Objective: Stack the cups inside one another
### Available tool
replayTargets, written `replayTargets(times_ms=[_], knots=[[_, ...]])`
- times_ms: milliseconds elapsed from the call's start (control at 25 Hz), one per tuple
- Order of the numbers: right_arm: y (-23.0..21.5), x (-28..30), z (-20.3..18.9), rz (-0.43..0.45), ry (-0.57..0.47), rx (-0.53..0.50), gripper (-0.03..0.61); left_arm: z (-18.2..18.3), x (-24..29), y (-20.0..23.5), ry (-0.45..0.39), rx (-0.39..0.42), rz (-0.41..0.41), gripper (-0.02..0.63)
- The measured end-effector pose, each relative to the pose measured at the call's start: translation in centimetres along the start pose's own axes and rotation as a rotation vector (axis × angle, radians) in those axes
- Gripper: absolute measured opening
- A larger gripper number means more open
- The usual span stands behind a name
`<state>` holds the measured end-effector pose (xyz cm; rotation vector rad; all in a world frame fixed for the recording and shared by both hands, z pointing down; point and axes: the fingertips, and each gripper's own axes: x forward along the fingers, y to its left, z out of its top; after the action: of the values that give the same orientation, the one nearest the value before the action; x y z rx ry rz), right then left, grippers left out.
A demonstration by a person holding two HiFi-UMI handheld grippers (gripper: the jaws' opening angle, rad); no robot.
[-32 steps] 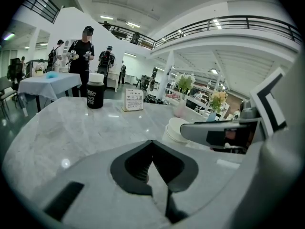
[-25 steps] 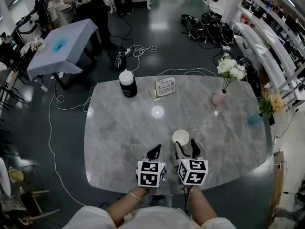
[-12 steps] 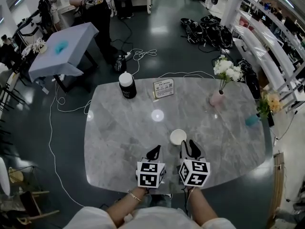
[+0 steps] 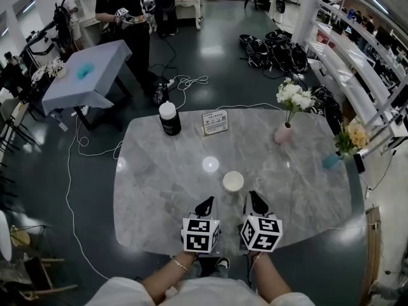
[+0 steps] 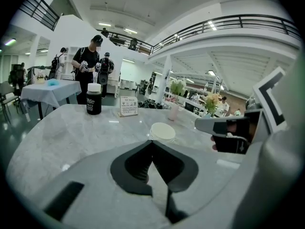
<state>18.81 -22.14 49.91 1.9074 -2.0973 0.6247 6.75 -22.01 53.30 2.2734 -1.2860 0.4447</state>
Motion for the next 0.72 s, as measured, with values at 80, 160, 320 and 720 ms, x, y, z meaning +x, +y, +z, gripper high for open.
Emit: replayTargets(times_ms=[80,160,320,720], knots=[[0.0,-0.9,0.0,0.009,-0.004,-0.001,0.029,0.2,-0.6,-0.5,-0.011,0.007,0.003,-0.005],[-0.1,-1.9,-0.1,0.017,-0.010,0.000,0.029,0.2,-1.4,-1.1,-0.023,0.015,0.008,-0.005],[-0.4,-4.4,-0.7,0.032,-0.019,-0.002,0.026,-0.1,-3.3,-2.7,-0.044,0.025,0.020,-0.005],[-1.2,-11.5,-3.2,0.097,-0.027,-0.037,0.025,-2.7,-8.9,-6.0,-0.101,0.001,0.105,-0.005]])
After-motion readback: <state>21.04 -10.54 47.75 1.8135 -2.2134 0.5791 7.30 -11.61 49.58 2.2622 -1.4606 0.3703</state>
